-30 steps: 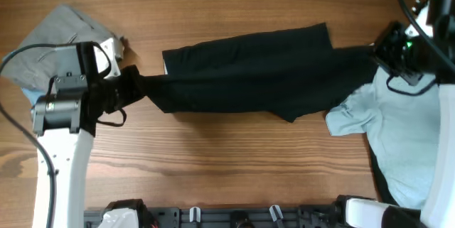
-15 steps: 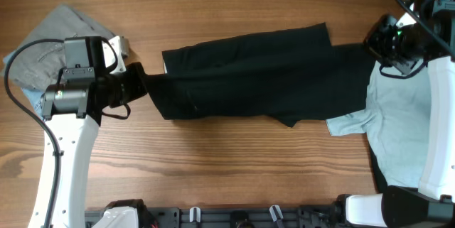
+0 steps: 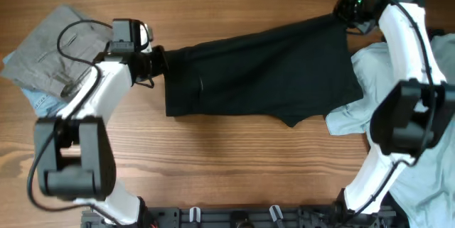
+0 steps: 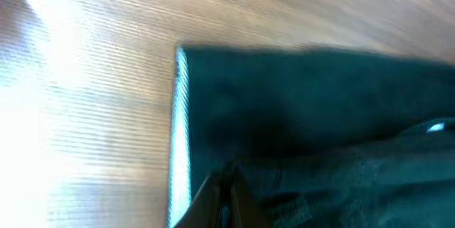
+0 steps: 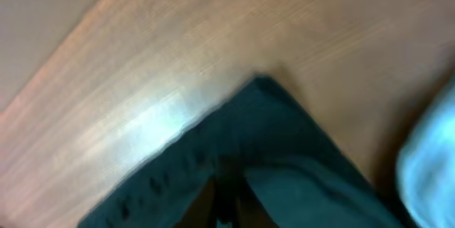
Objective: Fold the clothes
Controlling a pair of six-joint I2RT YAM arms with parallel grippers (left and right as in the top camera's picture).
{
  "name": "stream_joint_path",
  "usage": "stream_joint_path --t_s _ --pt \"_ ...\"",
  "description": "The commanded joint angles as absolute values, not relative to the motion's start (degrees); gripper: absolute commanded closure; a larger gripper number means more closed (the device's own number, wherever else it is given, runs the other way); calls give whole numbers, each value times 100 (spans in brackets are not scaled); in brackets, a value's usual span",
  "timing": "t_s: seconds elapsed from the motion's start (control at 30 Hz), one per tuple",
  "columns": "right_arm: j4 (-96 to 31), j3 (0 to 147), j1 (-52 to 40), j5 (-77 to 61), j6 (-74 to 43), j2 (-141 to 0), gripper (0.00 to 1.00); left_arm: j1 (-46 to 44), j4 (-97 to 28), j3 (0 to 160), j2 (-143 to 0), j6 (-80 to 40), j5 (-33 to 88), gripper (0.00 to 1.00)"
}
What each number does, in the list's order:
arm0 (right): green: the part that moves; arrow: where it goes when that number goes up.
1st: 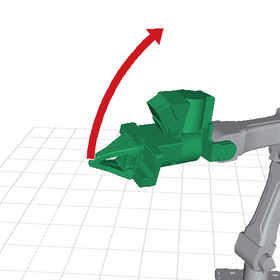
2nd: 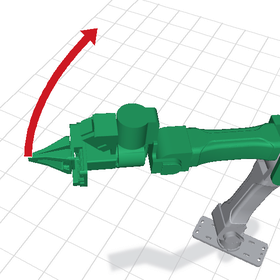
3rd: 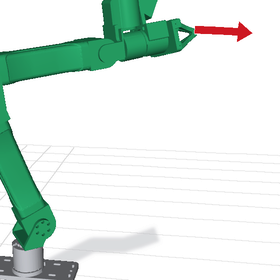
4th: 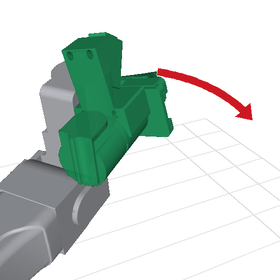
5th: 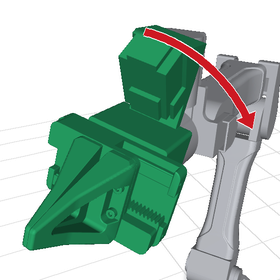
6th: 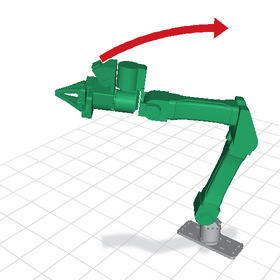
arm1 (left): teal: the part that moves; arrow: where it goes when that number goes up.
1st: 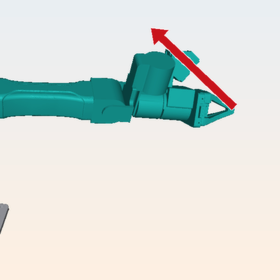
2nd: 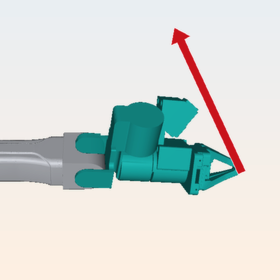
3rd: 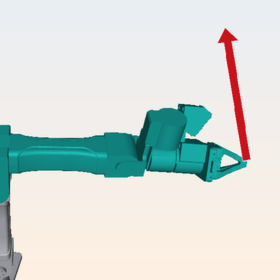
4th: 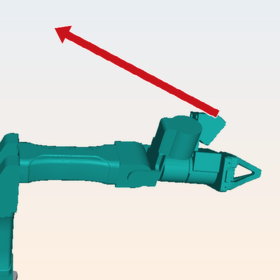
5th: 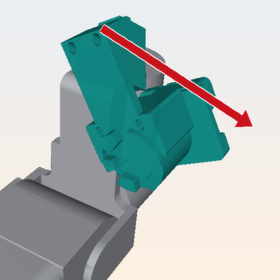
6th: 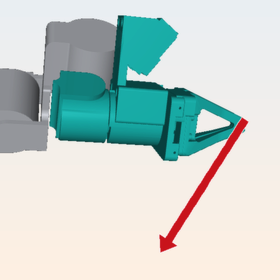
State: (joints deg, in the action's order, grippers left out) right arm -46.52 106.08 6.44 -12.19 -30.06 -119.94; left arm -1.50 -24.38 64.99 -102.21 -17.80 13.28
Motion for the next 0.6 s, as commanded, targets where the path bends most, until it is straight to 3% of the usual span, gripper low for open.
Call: stream_joint_path --t_s 0.0,0.03,0.1,0.13,0.17,0.2,0.3,0.33,0.37,0.4,0.43,0.5,0.57 --pt "-4259 10621 709 -1485 -2849 -12361 87 -95 -1815 6471 -10663 -2075 628 83" --pt "-4152 10621 703 -1507 -2829 -12431 86 -95 -1634 6471 -10700 -2185 631 74" --pt "-4012 10621 694 -1507 -2746 -12462 74 -95 -1339 6471 -10718 -2287 631 43" --pt "-3942 10621 694 -1498 -2648 -12462 53 -95 -1199 6473 -10718 -2300 635 34" --pt "-3918 10621 694 -1505 -2547 -12462 50 -95 -1166 6473 -10715 -2300 635 19" --pt "-3929 10621 701 -1500 -2532 -12462 49 -95 -1197 6473 -10715 -2300 635 14" --pt "-4136 10621 711 -1505 -2239 -12462 50 -95 -1712 6473 -10715 -2298 729 19" --pt "-4335 10621 709 -1505 -2198 -12462 57 -95 -1962 6473 -10709 -2298 947 23" --pt "-4591 10621 709 -1509 -2198 -12462 72 -95 -2152 6473 -10689 -2298 1201 29" --pt "-4991 10621 701 -1507 -2123 -12462 79 -95 -2329 6473 -10654 -2296 1437 37" --pt "-5592 10617 694 -1444 -1986 -12468 94 -95 -2508 6473 -10628 -2296 1551 46" --pt "-6449 10519 694 -1011 -1975 -12508 96 -95 -2766 6473 -10617 -2276 1540 50" --pt "-6768 10079 705 -786 -1986 -12540 95 -95 -2928 6473 -10619 -2182 1538 46"
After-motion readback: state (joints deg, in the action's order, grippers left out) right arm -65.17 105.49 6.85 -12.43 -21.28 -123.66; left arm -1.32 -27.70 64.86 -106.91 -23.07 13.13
